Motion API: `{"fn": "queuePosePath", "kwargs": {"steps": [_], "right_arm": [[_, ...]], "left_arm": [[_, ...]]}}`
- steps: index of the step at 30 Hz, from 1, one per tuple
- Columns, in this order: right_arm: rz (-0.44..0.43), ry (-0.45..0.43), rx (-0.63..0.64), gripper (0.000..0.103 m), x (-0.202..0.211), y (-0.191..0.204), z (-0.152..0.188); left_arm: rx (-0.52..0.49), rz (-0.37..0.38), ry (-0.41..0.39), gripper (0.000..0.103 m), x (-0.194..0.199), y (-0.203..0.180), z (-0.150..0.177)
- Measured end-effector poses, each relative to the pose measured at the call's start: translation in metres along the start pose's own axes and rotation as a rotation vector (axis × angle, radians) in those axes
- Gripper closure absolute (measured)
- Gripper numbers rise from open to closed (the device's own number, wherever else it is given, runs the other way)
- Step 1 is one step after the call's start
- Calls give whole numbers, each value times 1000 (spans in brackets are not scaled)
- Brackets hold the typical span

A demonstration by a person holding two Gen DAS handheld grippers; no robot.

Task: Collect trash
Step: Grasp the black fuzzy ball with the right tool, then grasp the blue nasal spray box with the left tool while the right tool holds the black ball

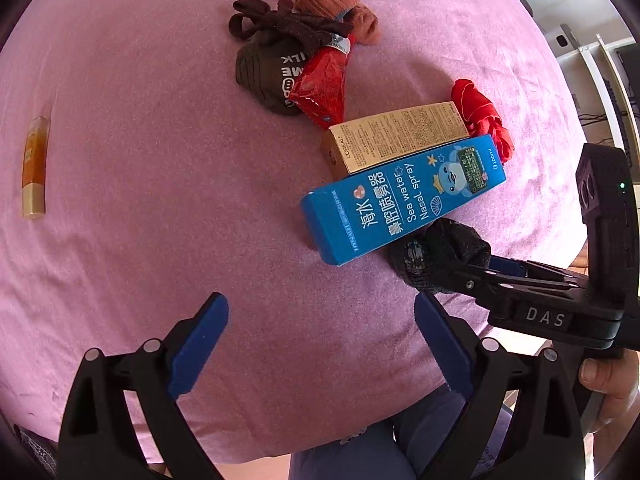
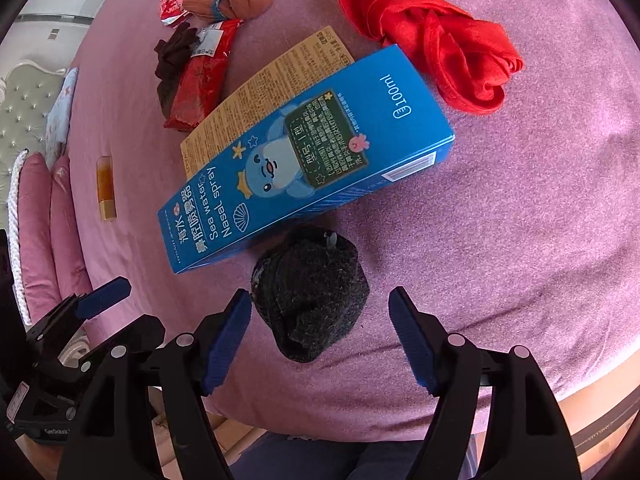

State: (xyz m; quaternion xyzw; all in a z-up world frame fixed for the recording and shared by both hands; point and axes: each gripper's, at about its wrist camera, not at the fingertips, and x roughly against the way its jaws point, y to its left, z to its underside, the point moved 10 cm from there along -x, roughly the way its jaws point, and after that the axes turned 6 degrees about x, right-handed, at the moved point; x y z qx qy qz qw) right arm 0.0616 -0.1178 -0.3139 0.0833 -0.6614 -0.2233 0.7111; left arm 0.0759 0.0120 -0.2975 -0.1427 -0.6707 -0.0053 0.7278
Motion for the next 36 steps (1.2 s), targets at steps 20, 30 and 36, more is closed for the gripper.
{"fn": "queuePosePath", "kwargs": {"steps": [20, 30, 36], "right_arm": [[-62, -18, -63, 74, 28, -26, 4], [-76, -23, -89, 74, 35, -31, 4], [-72, -24, -85, 74, 33, -29, 7]], "left_arm": [[-414, 2, 146, 8, -56, -41, -53], [-294, 2, 212, 66, -75, -39, -37], [-202, 57, 168, 39, -69, -40, -38]]}}
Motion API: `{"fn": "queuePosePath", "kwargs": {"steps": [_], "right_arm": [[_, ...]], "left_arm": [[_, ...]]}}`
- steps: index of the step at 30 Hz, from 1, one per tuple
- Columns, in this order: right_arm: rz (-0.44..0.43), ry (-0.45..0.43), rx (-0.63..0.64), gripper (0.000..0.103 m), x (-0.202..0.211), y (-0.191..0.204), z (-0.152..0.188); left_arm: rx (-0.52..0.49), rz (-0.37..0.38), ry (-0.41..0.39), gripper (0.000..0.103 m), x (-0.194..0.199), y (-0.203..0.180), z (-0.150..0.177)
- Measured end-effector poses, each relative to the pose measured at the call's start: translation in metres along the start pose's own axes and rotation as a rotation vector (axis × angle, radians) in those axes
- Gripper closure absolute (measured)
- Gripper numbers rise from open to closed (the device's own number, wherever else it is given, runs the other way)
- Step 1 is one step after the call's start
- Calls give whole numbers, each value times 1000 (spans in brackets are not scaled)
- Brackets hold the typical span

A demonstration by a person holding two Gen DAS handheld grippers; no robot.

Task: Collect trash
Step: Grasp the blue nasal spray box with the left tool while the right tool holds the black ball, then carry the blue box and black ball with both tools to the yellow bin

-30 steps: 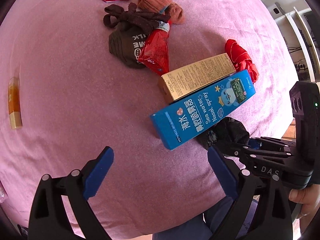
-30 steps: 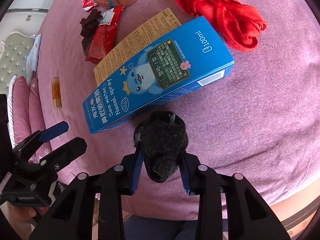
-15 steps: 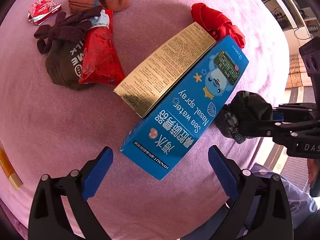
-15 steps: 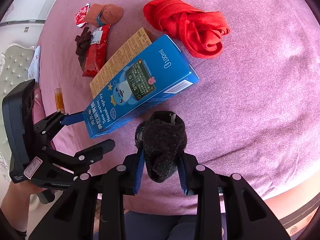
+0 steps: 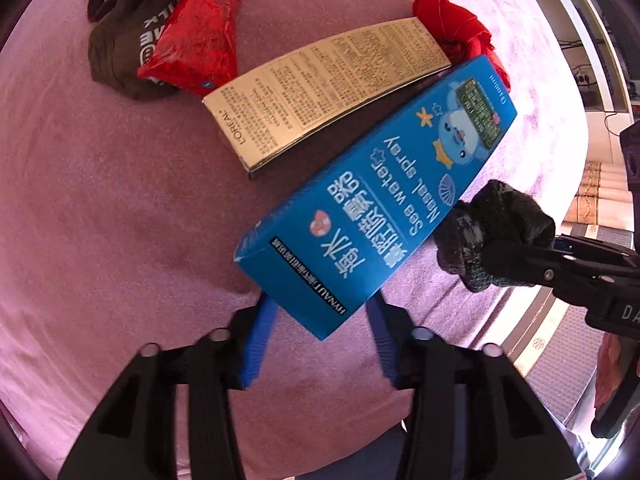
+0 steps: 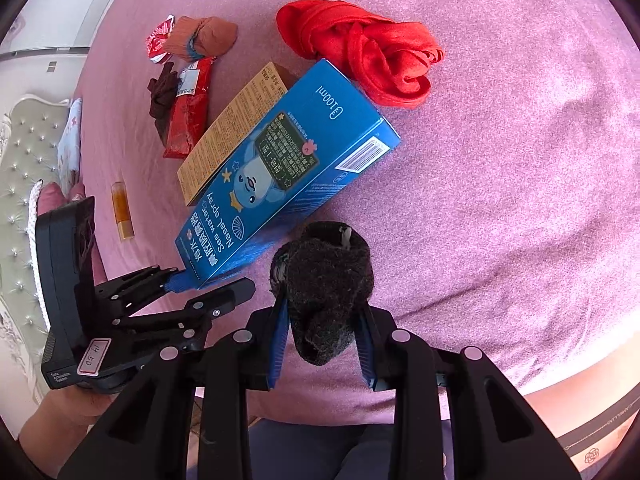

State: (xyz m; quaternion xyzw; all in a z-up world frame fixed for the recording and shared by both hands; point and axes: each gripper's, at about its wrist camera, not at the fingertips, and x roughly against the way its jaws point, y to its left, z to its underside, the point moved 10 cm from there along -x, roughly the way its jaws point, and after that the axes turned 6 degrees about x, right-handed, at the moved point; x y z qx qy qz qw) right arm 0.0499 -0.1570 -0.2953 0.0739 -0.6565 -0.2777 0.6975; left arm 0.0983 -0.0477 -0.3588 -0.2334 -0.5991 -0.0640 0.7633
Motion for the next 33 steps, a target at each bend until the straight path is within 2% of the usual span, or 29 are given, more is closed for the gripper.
{"fn": "queuePosePath", "kwargs": {"steps": [1, 2, 6, 11, 16, 19, 22, 24, 28, 33], "right_arm": [[0, 1, 0, 74, 1, -1, 1], [0, 1, 0, 74, 1, -2, 2], [3, -5, -2, 74, 7, -11, 7], [-7, -16, -19, 74, 11, -19, 10], [-12, -12, -29, 74, 9, -23, 10], [-16, -11, -38, 74, 7, -26, 9], [-20, -16, -43, 74, 8, -27, 8], [-25, -19, -48, 74, 9, -28, 7], [-26, -35, -46, 74, 13, -29, 5], [-27, -63, -66, 74, 22, -34, 8]], "left_arm": [[-11, -12, -30, 25, 4, -2, -2], [-24, -34, -55, 23, 8, -2, -4], [-96, -128, -107, 23, 18, 2, -12], [-284, -231, -168, 23, 32, -9, -26], [-438, -259, -154, 23, 14, -61, -40], [-480, -254, -118, 25, -1, -81, -47], [-472, -250, -57, 35, -24, -103, -55], [-447, -242, -22, 49, -36, -107, -58], [-339, -181, -6, 52, -42, -112, -73], [-211, -85, -14, 52, -24, -99, -78]]}}
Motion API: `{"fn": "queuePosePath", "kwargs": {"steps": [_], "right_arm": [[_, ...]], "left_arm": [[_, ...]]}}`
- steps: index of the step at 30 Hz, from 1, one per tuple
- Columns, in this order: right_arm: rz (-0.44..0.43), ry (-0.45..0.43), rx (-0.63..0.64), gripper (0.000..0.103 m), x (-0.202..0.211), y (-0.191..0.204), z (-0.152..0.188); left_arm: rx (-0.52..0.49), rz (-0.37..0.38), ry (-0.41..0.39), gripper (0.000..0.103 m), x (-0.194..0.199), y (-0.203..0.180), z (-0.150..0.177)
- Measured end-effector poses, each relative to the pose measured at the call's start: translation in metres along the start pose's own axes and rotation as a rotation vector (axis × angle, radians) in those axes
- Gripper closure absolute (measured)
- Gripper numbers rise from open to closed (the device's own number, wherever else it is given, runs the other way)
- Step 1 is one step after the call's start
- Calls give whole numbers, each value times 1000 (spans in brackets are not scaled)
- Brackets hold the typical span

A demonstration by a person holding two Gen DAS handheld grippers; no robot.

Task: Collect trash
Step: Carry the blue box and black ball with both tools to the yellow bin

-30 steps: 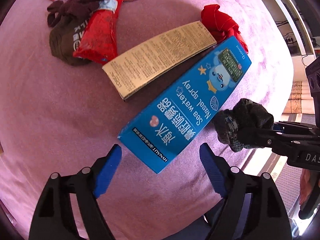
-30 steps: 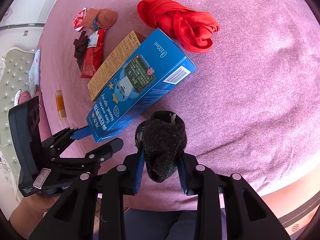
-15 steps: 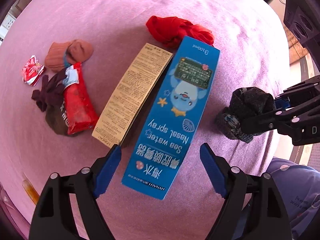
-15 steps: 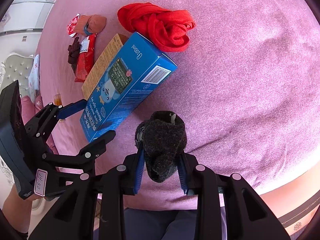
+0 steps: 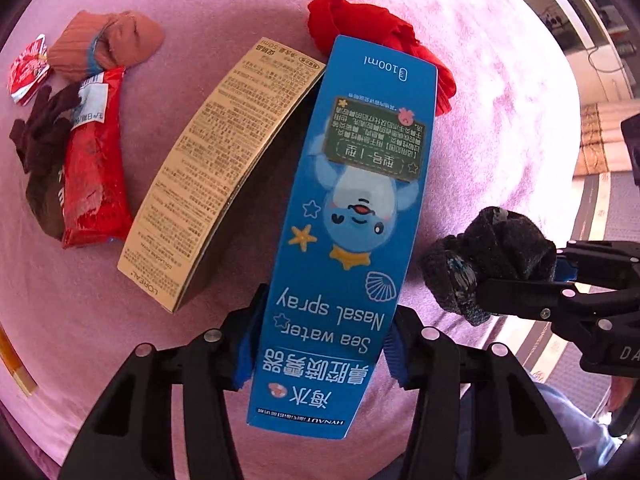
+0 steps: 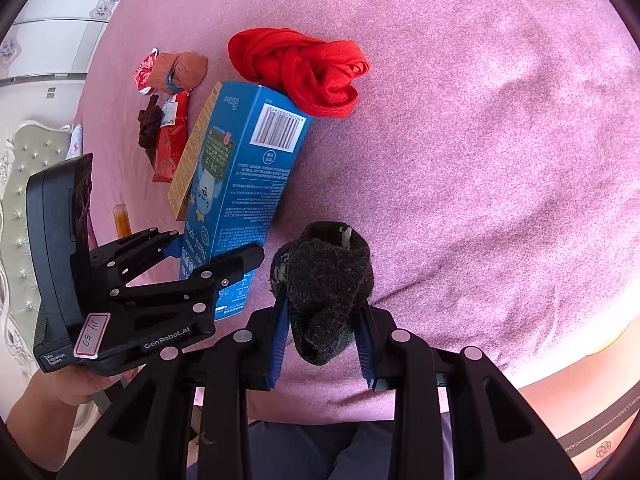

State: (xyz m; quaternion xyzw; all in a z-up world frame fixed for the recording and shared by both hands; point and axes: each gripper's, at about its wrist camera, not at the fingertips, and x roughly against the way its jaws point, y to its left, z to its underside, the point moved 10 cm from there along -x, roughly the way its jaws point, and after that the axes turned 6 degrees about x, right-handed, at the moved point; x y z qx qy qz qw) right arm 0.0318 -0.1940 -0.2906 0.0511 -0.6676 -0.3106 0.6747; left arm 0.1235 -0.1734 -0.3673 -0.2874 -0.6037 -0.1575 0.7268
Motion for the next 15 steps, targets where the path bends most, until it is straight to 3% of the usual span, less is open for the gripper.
{"fn": "queuePosePath", "kwargs": {"steps": [3, 5, 11, 15], "right_arm": [[-4, -16, -7, 74, 7, -3, 3], [-7, -23, -10, 74, 10, -6, 6], [-11, -51, -9, 74, 26, -22, 11], [-20, -95, -27, 74, 49, -41, 12]], "left_arm": [[38, 46, -14, 52, 5, -4, 4], [58, 68, -24, 52, 11, -2, 28], [75, 100, -52, 52, 23, -3, 55], [56, 97, -63, 52, 37, -42, 52]]}}
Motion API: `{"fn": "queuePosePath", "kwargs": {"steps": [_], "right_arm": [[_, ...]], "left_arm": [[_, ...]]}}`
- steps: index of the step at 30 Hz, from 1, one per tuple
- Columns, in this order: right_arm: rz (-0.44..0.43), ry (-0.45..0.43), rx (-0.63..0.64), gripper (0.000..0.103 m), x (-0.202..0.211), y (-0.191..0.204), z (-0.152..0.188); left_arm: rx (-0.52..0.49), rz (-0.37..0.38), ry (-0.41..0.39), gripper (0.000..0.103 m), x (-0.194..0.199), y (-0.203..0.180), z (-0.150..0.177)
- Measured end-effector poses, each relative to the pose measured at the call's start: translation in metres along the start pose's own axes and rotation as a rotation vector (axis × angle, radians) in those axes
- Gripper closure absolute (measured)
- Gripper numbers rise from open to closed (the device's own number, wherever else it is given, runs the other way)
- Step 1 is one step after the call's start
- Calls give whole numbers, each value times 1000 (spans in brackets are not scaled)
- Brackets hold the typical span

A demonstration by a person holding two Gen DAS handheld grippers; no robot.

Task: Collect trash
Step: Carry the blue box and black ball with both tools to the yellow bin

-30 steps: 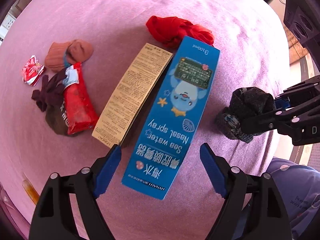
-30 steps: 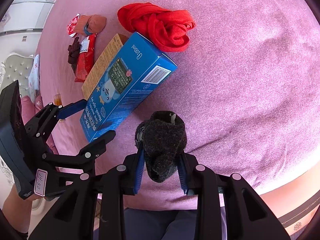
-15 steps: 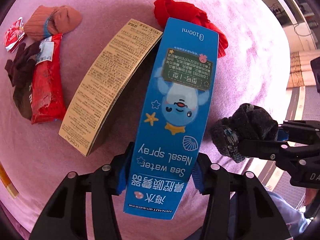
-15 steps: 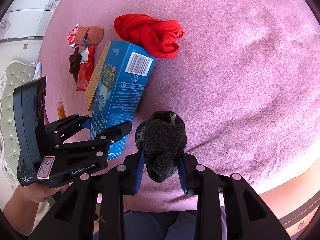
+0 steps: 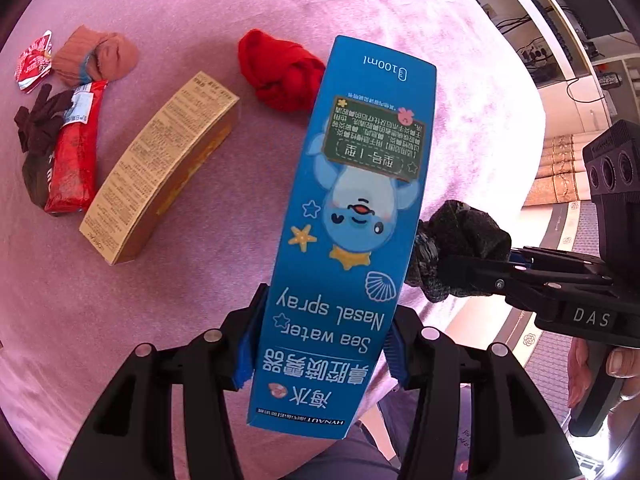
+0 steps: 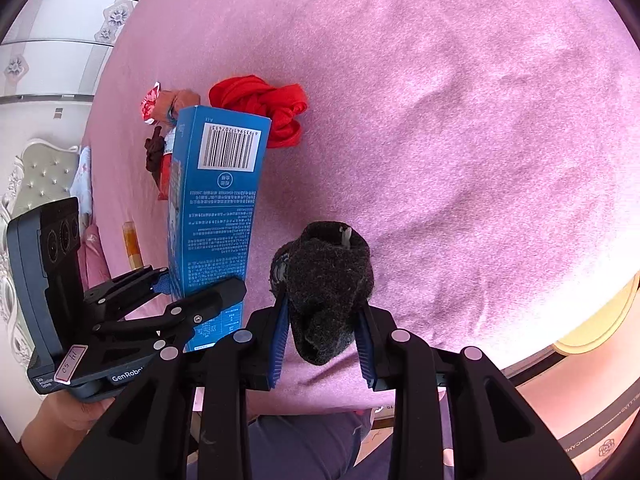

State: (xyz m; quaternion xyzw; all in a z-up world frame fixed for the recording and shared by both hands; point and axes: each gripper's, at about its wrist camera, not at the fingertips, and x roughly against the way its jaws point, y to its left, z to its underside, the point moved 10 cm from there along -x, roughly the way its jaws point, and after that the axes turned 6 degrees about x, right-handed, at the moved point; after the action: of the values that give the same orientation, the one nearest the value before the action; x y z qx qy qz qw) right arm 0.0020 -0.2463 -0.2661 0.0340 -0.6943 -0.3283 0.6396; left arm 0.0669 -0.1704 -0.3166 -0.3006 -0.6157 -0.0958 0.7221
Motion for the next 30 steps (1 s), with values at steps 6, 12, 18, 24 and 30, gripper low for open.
{"fn": "queuePosePath", "kwargs": {"steps": [6, 12, 18, 24, 30], "right_arm": [[0, -56, -17, 74, 46, -41, 7], [12, -103, -68, 74, 97, -105, 29], [23, -144, -148, 74, 139, -172, 55], [41, -172, -235, 74, 164, -231, 83], [48, -206, -336, 74, 187, -289, 109]], "left_arm": [[-12, 13, -10, 52, 13, -44, 6], [-63, 25, 9, 52, -5, -119, 9], [-128, 42, 48, 52, -36, -202, 21], [-210, 54, 96, 52, -67, -272, 40], [-274, 59, 162, 52, -103, -327, 62]]}}
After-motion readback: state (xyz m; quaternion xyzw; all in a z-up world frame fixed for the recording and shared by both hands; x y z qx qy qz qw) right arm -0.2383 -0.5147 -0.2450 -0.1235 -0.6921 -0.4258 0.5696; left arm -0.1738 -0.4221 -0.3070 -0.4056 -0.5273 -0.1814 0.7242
